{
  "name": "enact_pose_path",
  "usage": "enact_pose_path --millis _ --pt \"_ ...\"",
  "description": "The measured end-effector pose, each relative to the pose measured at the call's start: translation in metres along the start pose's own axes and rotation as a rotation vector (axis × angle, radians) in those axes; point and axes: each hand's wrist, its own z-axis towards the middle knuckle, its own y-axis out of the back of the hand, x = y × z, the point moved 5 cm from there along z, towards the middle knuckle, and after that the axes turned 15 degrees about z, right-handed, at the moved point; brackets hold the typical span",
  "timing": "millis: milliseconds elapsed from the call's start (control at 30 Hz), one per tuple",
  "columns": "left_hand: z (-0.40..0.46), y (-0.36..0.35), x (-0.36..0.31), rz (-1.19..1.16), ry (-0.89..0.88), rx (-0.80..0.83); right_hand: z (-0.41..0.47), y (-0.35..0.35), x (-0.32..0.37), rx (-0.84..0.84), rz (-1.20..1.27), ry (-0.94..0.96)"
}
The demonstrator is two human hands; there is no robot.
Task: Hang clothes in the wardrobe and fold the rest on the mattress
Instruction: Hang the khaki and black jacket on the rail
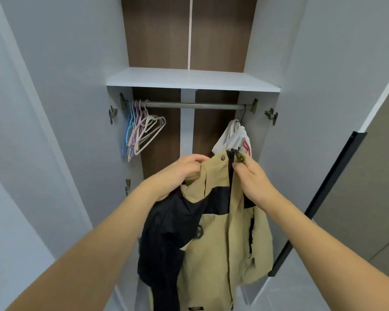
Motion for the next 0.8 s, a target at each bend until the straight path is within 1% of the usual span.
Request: enact_pose_path --millis 67,133,167,233,333,367,400,433,467,533,567,600,633,700,767,800 --pt "0.017 -0.018 -0.002 0.145 -0.089 0.019 0.010 0.008 -0.007 0.023 -0.037 0.017" --pt "0.038 -0.028 0.005 0.284 -0.093 -0.069 0.023 0.019 -0.018 0.026 -0.024 0.001" --pt "0.048 -0.035 0.008 0.293 -0.071 -0.101 0.029 0.026 -0.023 0.022 0.004 -0.008" --pt "0.065 -0.047 0.015 0.241 -0.007 -0.096 0.043 0.041 -0.035 -0.011 0.056 -0.024" --pt "0.077 -0.059 0.027 0.004 0.094 -0.053 0.065 0.061 -0.051 -0.066 0.093 -0.038" --pt "0.081 -0.063 0.029 -0.033 0.108 -0.047 0.072 0.066 -0.056 -0.074 0.121 -0.050" --pt "0.085 -0.065 0.028 0.029 0.092 -0.049 0.079 0.070 -0.061 -0.079 0.153 -0.063" --pt "0.090 -0.066 0.024 0.179 0.049 -0.070 0.086 0.073 -0.066 -0.076 0.184 -0.073" --pt "0.099 -0.065 0.021 0.385 -0.009 -0.130 0.093 0.074 -0.070 -0.071 0.204 -0.073" --pt "0.110 -0.058 0.001 0.767 -0.223 -0.382 0.107 0.078 -0.077 -0.071 0.220 -0.059" --pt "0.112 -0.053 -0.010 0.877 -0.319 -0.512 0.114 0.080 -0.079 -0.067 0.227 -0.048" --pt "0.114 -0.049 -0.018 0.948 -0.378 -0.599 0.121 0.083 -0.082 -0.065 0.226 -0.037" --pt "0.117 -0.046 -0.020 1.003 -0.412 -0.644 0.128 0.086 -0.084 -0.057 0.218 -0.035" --pt "0.126 -0.041 -0.019 1.058 -0.396 -0.651 0.146 0.092 -0.093 -0.060 0.209 -0.076" --pt "0.134 -0.041 -0.015 1.128 -0.397 -0.644 0.162 0.104 -0.109 -0.071 0.356 -0.220" --pt "0.141 -0.041 -0.010 1.165 -0.390 -0.622 0.173 0.106 -0.116 -0.009 0.455 -0.322"
